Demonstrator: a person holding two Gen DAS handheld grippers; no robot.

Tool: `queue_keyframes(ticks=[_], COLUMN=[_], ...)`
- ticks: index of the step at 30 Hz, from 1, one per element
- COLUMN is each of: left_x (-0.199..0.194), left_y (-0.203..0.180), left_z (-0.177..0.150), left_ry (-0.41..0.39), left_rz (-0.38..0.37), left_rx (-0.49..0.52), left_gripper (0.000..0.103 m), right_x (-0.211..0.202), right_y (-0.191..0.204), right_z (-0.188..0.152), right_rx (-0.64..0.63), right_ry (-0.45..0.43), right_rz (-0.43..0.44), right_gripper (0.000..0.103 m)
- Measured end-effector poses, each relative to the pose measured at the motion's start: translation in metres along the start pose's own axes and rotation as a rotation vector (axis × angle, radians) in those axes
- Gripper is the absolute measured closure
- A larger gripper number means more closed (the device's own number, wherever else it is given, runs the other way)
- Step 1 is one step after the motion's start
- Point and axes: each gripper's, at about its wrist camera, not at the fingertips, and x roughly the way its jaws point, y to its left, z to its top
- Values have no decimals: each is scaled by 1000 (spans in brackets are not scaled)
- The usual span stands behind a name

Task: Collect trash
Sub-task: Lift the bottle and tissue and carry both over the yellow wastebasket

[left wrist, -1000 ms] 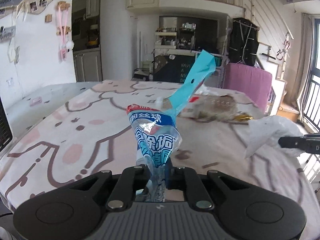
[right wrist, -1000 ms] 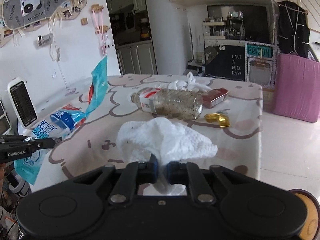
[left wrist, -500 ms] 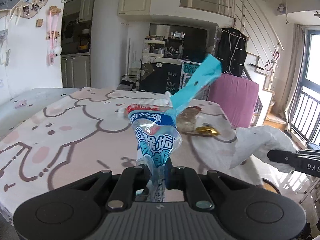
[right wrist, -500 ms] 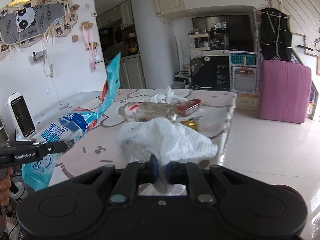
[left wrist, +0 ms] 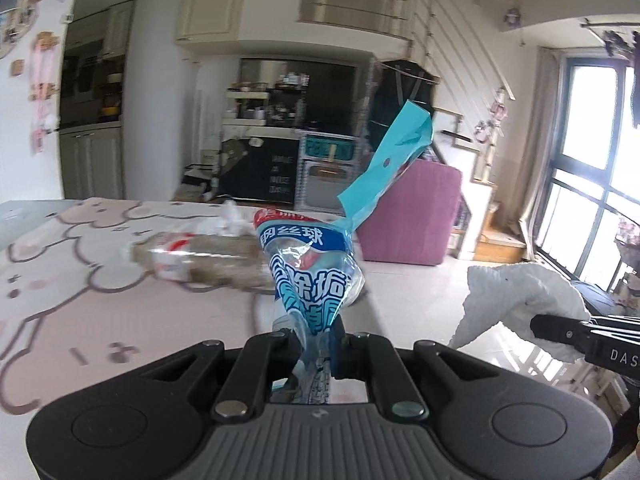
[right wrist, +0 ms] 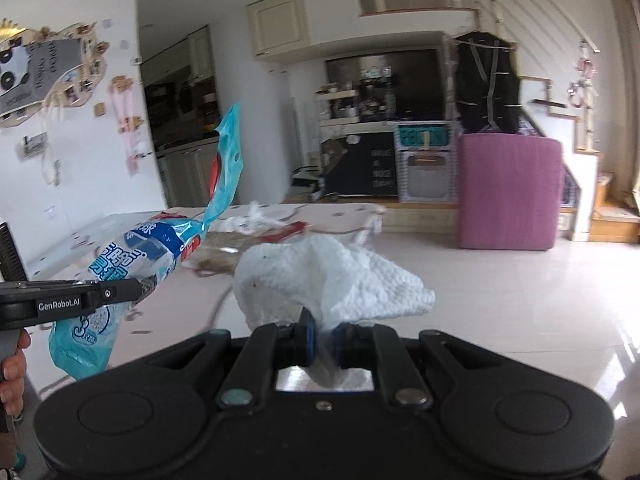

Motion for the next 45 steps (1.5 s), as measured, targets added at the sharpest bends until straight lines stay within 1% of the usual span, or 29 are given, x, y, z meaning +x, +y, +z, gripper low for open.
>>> queue_keyframes(ticks=[6, 15, 20, 23, 26, 29, 31, 34, 38, 41, 43, 45], left_x=[22, 66, 96, 119, 144, 172, 190, 225, 269, 303, 323, 336], left_y=[-47, -119, -155, -170, -182, -191, -194, -193, -192, -197, -206, -218], left_z=[0, -13, -25, -33, -41, -49, -55, -65, -89, -106, -118, -130], left_ry=[19, 89, 147, 197, 259, 346, 400, 507, 675, 783, 840, 885], left_rz=[-70, -163, -215, -246, -273, -303, -308, -297, -263, -252, -254, -275], left_rx=[41, 96, 107, 107, 113, 105, 106, 118, 188, 246, 299, 342], left_gripper=[93, 93, 93, 93, 93, 93, 93, 93, 92, 92, 92, 91], right_x=[-18, -28, -27, -23, -15, -5, 1, 14, 28, 37, 40, 38], right_y=[-48, -118, -152, -171, -187, -199, -203, -213, -222, -231, -233, -234], right_z=[-7, -25, -38, -46, -54, -63, -70, -82, -97, -98, -96, -96], right_rx=[32, 98, 125, 152, 177, 201, 210, 239, 268, 273, 276, 279], right_ry=[-9, 5, 23, 37, 54, 72, 85, 111, 150, 164, 164, 155], right_rz=[-85, -192, -254, -283, -310, -338, -367, -422, -455, -468, -478, -483], right_gripper=[93, 93, 93, 93, 93, 93, 93, 93, 93, 93, 93, 93])
